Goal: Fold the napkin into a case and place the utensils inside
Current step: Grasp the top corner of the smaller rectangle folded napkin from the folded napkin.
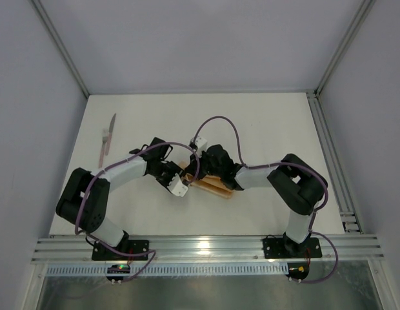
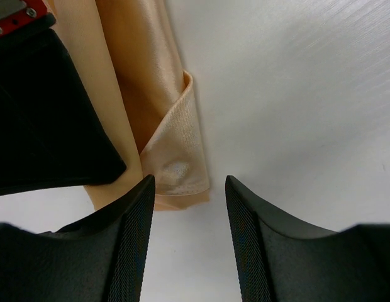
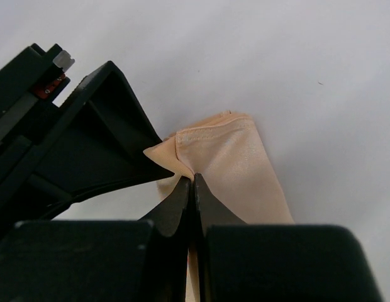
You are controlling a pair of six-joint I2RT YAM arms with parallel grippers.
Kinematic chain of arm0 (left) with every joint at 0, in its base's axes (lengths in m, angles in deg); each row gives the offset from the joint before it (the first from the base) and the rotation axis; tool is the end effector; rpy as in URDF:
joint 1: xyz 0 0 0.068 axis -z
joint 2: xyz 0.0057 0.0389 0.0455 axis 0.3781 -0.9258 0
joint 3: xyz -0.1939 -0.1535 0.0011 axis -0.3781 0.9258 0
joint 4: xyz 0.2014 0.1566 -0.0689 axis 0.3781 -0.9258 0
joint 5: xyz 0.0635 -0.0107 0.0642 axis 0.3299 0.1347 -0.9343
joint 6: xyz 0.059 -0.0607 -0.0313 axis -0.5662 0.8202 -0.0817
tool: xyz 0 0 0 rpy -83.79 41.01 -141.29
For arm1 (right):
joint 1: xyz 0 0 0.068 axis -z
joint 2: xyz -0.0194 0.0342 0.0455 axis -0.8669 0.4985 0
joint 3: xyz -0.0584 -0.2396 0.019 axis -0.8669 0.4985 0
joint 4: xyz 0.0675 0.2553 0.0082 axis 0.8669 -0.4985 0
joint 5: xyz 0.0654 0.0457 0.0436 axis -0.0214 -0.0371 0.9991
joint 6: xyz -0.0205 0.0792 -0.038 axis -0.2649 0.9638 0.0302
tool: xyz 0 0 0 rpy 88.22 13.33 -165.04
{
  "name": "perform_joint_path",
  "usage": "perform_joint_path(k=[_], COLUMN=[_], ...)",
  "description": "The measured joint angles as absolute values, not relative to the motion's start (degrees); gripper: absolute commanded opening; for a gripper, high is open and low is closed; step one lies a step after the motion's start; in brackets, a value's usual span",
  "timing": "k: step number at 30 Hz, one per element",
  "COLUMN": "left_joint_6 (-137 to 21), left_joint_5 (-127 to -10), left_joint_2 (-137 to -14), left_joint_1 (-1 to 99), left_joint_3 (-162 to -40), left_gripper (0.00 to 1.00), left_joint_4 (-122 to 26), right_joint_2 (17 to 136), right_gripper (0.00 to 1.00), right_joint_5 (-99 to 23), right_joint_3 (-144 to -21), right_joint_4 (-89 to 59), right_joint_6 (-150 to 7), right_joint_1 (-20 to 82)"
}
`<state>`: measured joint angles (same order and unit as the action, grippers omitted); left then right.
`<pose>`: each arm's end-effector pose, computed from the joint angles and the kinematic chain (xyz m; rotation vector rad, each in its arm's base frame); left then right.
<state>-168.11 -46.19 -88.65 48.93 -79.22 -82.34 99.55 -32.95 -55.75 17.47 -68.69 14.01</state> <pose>0.2437 -0.1686 0.1072 2.3193 1.0595 -0.3097 0.2703 0.3053 0.1115 -0.7847 1.9232 0.8285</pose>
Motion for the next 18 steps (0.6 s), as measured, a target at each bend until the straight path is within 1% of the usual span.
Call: perform_joint_path(k=[3, 4, 6, 7, 8, 9, 12, 13, 15, 16, 18], left_joint_6=[-168.5, -168.4, -168.2, -168.0, -167.7, -167.7, -166.9, -166.7, -166.0, -165.7, -165.5], left_joint_5=[-47.2, -47.5, -48.3, -48.6, -48.8, -49.0, -49.4, -49.5, -49.7, -49.7, -49.7], left_joint_2=[-90.2, -90.8, -91.8, -92.1, -92.4, -92.5, -92.6, -92.7, -92.8, -92.8, -92.9], left_joint_1=[48.9, 48.9, 48.9, 48.9, 48.9, 48.9, 48.9, 48.9, 49.0, 49.0, 48.9], left_joint_3=[-79.2, -79.2, -79.2, -79.2, -79.2, -79.2, -78.9, -78.8, -78.7, -78.7, -78.5], left_gripper=[0.48, 0.42, 0.37, 0.32, 0.30, 0.25, 0.19, 0.14, 0.09, 0.04, 0.00], left_joint_4=[-80.9, -80.4, -79.7, -79.3, -78.9, -78.6, -76.7, -76.3, -75.5, -75.0, -74.3], right_joint_2=[99.5, 99.5, 99.5, 99.5, 99.5, 99.5, 99.5, 99.5, 99.3, 99.1, 98.5], right_gripper=[0.03, 0.03, 0.03, 0.03, 0.03, 0.03, 0.03, 0.03, 0.03, 0.03, 0.03], right_joint_5=[-32.6, -32.6, -32.6, -32.6, -32.6, -32.6, -32.8, -32.9, -33.8, -34.3, -36.4], right_joint_3=[-55.7, -55.7, -55.7, -55.7, -55.7, -55.7, -55.7, -55.7, -55.7, -55.7, -55.7], right_joint_4=[17.4, 17.4, 17.4, 17.3, 17.2, 17.0, 16.4, 16.1, 15.4, 15.1, 13.8], right_joint_6=[-68.5, -68.5, -68.4, -68.4, -68.3, -68.4, -68.4, -68.4, -68.5, -68.6, -68.8], right_joint_1=[14.3, 14.3, 14.5, 14.5, 14.5, 14.5, 14.5, 14.5, 14.5, 14.5, 14.5])
